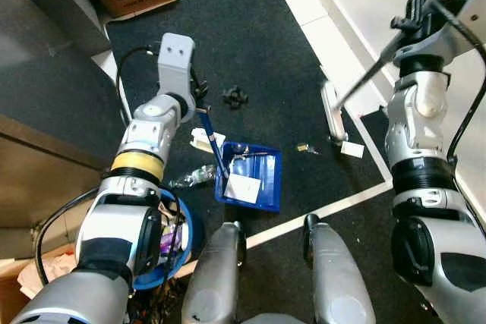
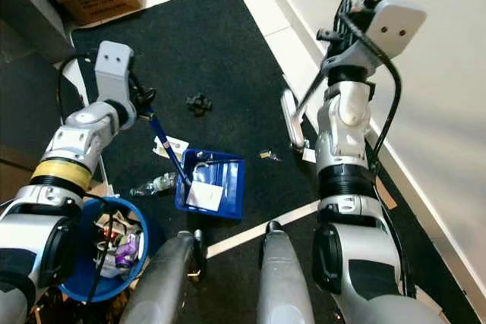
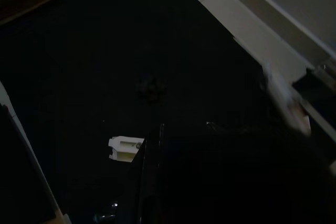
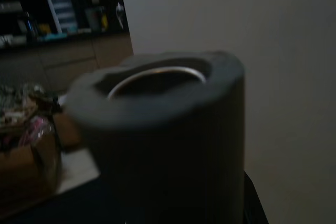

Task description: Sweep floor

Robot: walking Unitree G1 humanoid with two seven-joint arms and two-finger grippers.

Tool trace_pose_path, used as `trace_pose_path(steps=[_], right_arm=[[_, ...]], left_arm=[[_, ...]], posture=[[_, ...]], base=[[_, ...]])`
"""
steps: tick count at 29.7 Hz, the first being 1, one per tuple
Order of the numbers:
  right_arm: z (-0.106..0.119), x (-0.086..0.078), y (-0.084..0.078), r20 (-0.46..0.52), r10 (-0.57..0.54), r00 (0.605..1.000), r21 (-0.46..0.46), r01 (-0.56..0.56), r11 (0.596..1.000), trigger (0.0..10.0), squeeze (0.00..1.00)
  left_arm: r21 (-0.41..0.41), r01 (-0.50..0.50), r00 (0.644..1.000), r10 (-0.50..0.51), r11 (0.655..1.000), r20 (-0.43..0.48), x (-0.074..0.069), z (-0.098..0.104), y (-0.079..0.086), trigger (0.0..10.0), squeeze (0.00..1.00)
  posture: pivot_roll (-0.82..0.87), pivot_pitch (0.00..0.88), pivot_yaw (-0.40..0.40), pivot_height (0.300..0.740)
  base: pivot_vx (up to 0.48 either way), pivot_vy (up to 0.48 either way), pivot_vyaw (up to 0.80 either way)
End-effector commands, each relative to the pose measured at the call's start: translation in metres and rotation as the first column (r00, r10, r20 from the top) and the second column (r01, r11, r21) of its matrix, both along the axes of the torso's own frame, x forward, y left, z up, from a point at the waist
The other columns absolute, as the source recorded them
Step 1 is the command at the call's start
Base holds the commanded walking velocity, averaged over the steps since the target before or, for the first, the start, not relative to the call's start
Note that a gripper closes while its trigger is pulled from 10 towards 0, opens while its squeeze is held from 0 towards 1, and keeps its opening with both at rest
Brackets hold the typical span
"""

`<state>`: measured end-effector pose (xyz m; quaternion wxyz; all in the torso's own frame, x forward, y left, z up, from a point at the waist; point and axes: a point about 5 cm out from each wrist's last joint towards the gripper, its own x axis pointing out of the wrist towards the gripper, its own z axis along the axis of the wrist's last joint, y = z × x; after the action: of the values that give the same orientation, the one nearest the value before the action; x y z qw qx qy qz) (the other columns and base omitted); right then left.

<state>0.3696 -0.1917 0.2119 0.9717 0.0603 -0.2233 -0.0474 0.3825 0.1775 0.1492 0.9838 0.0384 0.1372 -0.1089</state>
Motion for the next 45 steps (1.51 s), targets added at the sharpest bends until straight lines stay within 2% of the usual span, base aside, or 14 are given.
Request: trace_pose_path(steps=[1, 5, 11, 16, 21, 26, 31, 36, 45], right_arm=[[-0.004, -0.001, 0.001, -0.022, 0.011, 1.0, -0.026, -0.012, 1.0, 10.0, 0.0], [-0.011, -0.003, -0.005, -0.066, -0.003, 0.998, -0.056, -0.001, 0.998, 10.0, 0.0], [-0.018, -0.006, -0.014, -0.095, -0.035, 0.995, -0.074, 0.028, 0.997, 10.0, 0.0], [-0.017, -0.009, -0.022, -0.093, -0.07, 0.993, -0.081, 0.062, 0.995, 10.0, 0.0], [-0.01, -0.011, -0.038, -0.07, -0.136, 0.988, -0.115, 0.127, 0.985, 10.0, 0.0], [-0.013, -0.01, -0.038, -0.079, -0.139, 0.987, -0.117, 0.129, 0.985, 10.0, 0.0], [-0.02, -0.01, -0.035, -0.098, -0.14, 0.985, -0.122, 0.128, 0.984, 10.0, 0.0], [-0.028, -0.01, -0.035, -0.125, -0.145, 0.981, -0.137, 0.128, 0.982, 10.0, 0.0], [-0.031, -0.005, -0.033, -0.153, -0.124, 0.98, -0.155, 0.1, 0.983, 10.0, 0.0]], left_arm=[[-0.034, -0.015, 0.999, 0.017, 0.999, 0.036, -0.001, 0.008, 0.008, 10.0, 0.0], [-0.048, -0.023, 0.996, 0.027, 0.999, 0.081, -0.001, 0.02, 0.012, 10.0, 0.0], [-0.056, -0.015, 0.995, 0.02, 0.998, 0.101, -0.002, 0.026, 0.01, 10.0, 0.0], [-0.048, 0.005, 0.994, 0.0, 0.999, 0.105, -0.003, 0.028, 0.006, 10.0, 0.0], [-0.075, 0.024, 0.997, -0.018, 0.997, 0.081, -0.006, 0.025, 0.005, 10.0, 0.0], [-0.134, 0.054, 0.999, -0.053, 0.99, 0.011, -0.011, 0.019, 0.005, 10.0, 0.0], [-0.114, 0.064, 0.998, -0.067, 0.991, -0.02, -0.021, 0.01, 0.01, 10.0, 0.0], [-0.092, 0.078, 0.997, -0.08, 0.993, -0.017, -0.033, 0.008, 0.013, 10.0, 0.0], [-0.072, 0.041, 0.999, -0.041, 0.997, 0.009, -0.035, 0.01, 0.015, 10.0, 0.0]], posture=[[0.0, 0.146, 0.061, 0.74], [0.0, 0.135, 0.053, 0.74], [0.0, 0.123, 0.049, 0.74], [-0.01, 0.117, 0.052, 0.74], [-0.02, 0.089, 0.06, 0.74], [-0.02, 0.066, 0.059, 0.74], [-0.02, 0.038, 0.063, 0.74], [-0.02, 0.015, 0.06, 0.74], [-0.03, 0.0, 0.027, 0.74]], base=[[0.0, 0.0, 0.0], [0.0, 0.0, 0.0], [0.0, 0.0, 0.0], [0.0, 0.0, 0.0], [0.0, 0.0, 0.0], [0.0, 0.0, 0.0], [0.0, 0.0, 0.0], [0.0, 0.0, 0.0], [0.0, 0.0, 0.0]])
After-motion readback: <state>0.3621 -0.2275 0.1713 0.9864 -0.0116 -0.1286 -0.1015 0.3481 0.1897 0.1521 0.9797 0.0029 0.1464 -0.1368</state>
